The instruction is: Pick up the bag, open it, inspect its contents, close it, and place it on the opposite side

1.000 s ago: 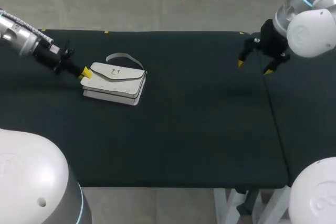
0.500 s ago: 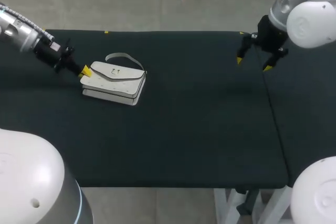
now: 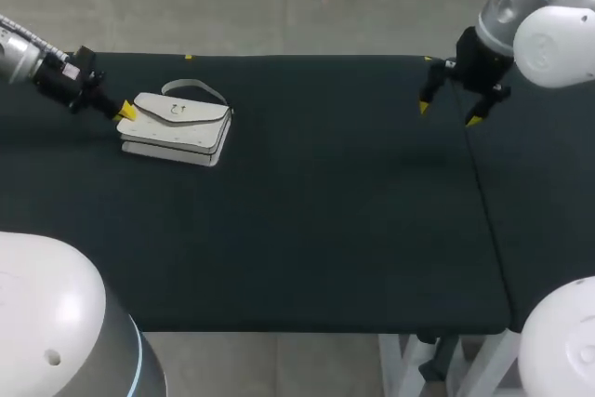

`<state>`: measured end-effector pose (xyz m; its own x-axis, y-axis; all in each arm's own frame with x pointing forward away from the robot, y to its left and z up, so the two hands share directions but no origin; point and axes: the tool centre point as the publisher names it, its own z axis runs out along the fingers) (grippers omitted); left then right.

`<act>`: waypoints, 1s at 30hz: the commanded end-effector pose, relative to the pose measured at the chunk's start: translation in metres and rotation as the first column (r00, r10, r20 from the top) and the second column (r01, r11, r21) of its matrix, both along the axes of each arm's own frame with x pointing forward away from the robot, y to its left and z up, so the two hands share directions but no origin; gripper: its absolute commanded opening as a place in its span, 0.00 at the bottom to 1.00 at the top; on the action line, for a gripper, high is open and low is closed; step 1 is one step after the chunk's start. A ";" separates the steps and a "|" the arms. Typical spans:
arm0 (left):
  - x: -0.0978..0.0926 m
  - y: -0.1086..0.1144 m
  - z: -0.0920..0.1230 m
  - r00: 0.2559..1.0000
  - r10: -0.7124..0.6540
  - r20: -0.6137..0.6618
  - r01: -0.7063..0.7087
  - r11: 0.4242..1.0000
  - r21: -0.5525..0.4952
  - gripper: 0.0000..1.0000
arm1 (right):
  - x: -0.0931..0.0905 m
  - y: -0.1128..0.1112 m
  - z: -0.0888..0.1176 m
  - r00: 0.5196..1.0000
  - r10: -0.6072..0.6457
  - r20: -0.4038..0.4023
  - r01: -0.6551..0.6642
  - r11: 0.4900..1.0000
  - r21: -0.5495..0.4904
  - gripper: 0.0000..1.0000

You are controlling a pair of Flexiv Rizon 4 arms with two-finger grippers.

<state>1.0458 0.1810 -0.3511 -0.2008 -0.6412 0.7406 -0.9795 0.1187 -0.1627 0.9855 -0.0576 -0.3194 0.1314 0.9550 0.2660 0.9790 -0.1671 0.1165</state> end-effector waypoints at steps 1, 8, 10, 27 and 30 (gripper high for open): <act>0.020 0.032 -0.001 1.000 -0.019 -0.007 0.019 0.999 -0.034 0.00 | 0.000 0.001 0.000 1.000 -0.001 -0.002 0.001 1.000 -0.003 1.00; 0.056 0.072 -0.002 1.000 -0.021 0.005 0.021 1.000 -0.004 0.00 | 0.000 0.001 0.000 1.000 -0.001 -0.002 0.001 1.000 -0.003 1.00; 0.066 0.081 -0.001 1.000 -0.023 0.004 0.024 1.000 -0.010 0.00 | 0.000 0.001 0.000 1.000 -0.001 -0.002 0.001 1.000 -0.003 1.00; 0.129 0.150 -0.009 0.998 -0.027 -0.050 0.023 0.997 -0.070 0.00 | 0.000 0.001 0.000 1.000 -0.001 -0.002 0.001 1.000 -0.003 1.00; 0.131 0.154 -0.012 0.998 -0.025 -0.053 0.021 0.997 -0.078 0.00 | 0.000 0.001 0.000 1.000 -0.001 -0.002 0.001 1.000 -0.003 1.00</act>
<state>1.1535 0.3201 -0.3556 -0.1381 -0.7813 0.6087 -0.9479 -0.0739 -0.3099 0.9850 -0.0571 -0.3193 0.1320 0.9552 0.2650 0.9789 -0.1677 0.1168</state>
